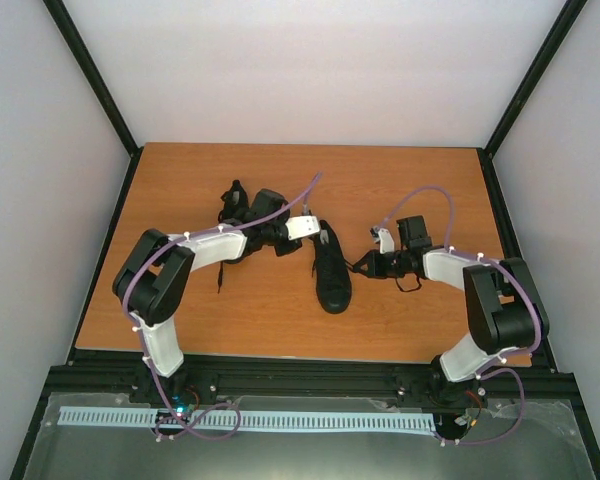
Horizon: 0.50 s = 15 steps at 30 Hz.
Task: Tie the shoes
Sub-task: Tie the shoelace on the shoe.
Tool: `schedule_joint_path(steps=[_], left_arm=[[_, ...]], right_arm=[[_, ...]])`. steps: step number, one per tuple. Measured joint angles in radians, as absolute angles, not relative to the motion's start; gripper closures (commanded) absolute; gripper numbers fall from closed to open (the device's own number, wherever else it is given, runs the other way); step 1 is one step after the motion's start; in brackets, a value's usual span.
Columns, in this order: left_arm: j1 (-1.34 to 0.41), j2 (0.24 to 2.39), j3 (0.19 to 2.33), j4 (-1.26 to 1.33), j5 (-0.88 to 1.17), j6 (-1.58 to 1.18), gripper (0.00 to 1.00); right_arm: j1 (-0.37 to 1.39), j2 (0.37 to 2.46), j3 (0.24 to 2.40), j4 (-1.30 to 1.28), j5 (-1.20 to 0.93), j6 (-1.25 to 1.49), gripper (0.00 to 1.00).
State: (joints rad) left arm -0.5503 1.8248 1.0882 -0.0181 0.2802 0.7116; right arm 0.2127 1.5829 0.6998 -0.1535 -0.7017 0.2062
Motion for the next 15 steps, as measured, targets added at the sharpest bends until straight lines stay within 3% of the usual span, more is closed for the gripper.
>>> schedule_joint_path(steps=[3,4,6,8,13,15], left_arm=[[-0.55,1.831,1.085,-0.016,0.284,0.723,0.99],[-0.549,1.831,1.085,-0.017,0.289,0.728,0.95],[-0.546,1.831,1.085,-0.019,0.311,0.741,0.65],[-0.541,1.831,1.085,-0.039,0.339,0.77,0.47],[-0.528,1.808,1.087,-0.152,0.408,0.857,0.29],[-0.527,1.782,1.094,-0.221,0.457,0.906,0.27]], right_arm=[[0.213,1.595,0.7,-0.146,-0.712,0.207,0.97],[0.213,1.599,0.702,-0.145,-0.715,0.207,0.97],[0.215,1.61,0.711,-0.146,-0.718,0.207,0.97],[0.22,1.624,0.727,-0.146,-0.719,0.207,0.97],[0.23,1.643,0.751,-0.145,-0.72,0.207,0.97],[0.23,1.644,0.752,-0.145,-0.72,0.207,0.97]])
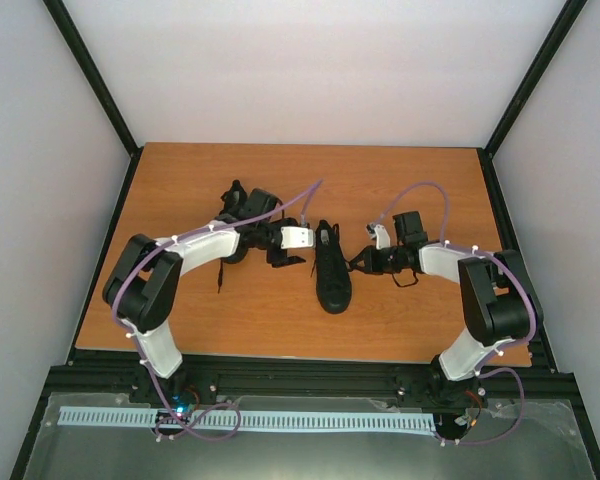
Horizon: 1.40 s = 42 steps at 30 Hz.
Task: Tie the shoes
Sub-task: Tie the shoelace on the shoe.
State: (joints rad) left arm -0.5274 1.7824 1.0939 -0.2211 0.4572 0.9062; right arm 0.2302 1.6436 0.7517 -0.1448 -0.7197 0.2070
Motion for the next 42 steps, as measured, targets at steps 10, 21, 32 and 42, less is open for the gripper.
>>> schedule_joint_path(steps=[10,21,32,42], left_arm=[[-0.569,1.759,1.188,-0.28,0.605,0.82,0.34],[-0.607,1.875,1.223,-0.179,0.609,0.662,0.54],[-0.612,1.875,1.237,-0.172,0.619,0.624,0.99],[-0.599,1.786,1.196,-0.252,0.555,0.647,0.99]], right_arm=[[0.23,1.653,0.768,-0.141,-0.722,0.207,0.97],[0.23,1.653,0.775,-0.138,-0.722,0.206,0.97],[0.23,1.655,0.789,-0.139,-0.722,0.205,0.97],[0.23,1.656,0.828,-0.142,-0.722,0.194,0.97]])
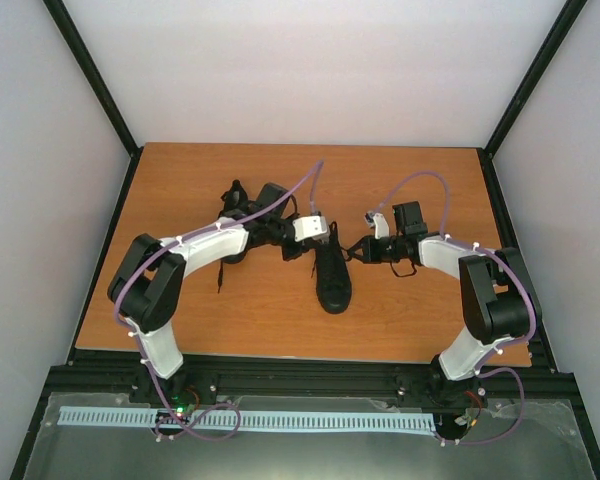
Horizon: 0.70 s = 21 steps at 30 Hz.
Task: Tie the shoes
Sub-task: Tie the shoelace on the shoe.
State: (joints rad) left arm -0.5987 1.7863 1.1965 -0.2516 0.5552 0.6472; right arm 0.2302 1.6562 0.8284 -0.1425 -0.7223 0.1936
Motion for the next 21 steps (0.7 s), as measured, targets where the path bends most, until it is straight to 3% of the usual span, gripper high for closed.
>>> schedule_joint_path(steps=[15,21], left_arm=[[-0.582,1.779,1.1,-0.315,0.472,0.788,0.99],[-0.58,1.779,1.099,-0.316,0.481,0.824,0.93]], right_arm=[[0.23,1.676,0.839,-0.145,-0.745,0.191,0.96],[0.231,1.678,0.839,-0.142,-0.772,0.189,0.73]])
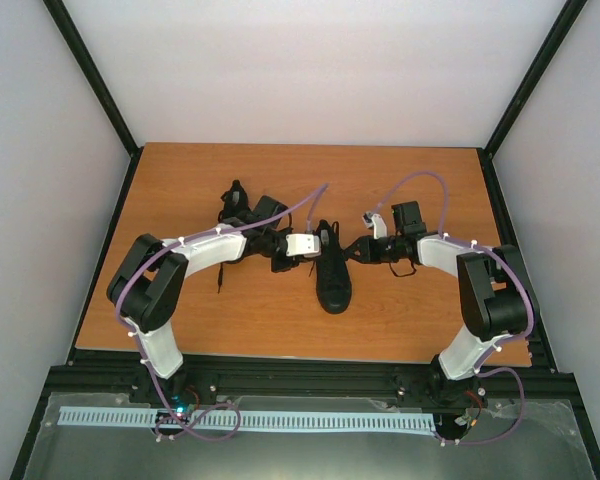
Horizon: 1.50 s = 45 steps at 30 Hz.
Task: Tie the shoes
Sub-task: Tie the shoelace on the shoe.
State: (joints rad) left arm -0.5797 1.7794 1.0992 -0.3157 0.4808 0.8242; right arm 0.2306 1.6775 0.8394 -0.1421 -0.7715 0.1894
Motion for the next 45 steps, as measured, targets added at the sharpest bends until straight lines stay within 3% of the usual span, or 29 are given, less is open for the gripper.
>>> schedule_joint_path(steps=[7,17,21,30,34,37,40,45], left_arm=[[-0.58,1.779,1.099,-0.316,0.482,0.844,0.92],[-0.58,1.779,1.084,-0.311,0.502,0.844,0.89],[-0.58,1.779,1.081,-0.307,0.506,0.845,0.69],[-0.58,1.741,1.073,-0.315,0.474,0.873,0.54],[-0.572,1.711,1.073,-0.315,0.432,0.903,0.3],[-0.559,1.694,1.083,-0.316,0.413,0.937,0.22],[-0.554,1.693,1.106,-0.306,0.407,0.958,0.21],[-0.554,1.724,1.128,-0.257,0.422,0.962,0.31]], right_arm=[[0.231,1.664,0.84,-0.138,-0.761,0.197,0.58],[0.299,1.732,1.02,-0.138,-0.593,0.225,0.67],[0.355,1.776,1.066,-0.138,-0.576,0.222,0.72],[0.389,1.779,1.068,-0.131,-0.597,0.199,0.75],[0.397,1.783,1.068,-0.131,-0.611,0.189,0.76],[0.4,1.785,1.068,-0.131,-0.62,0.182,0.76],[0.4,1.785,1.068,-0.131,-0.63,0.178,0.76],[0.4,1.787,1.068,-0.131,-0.64,0.175,0.77]])
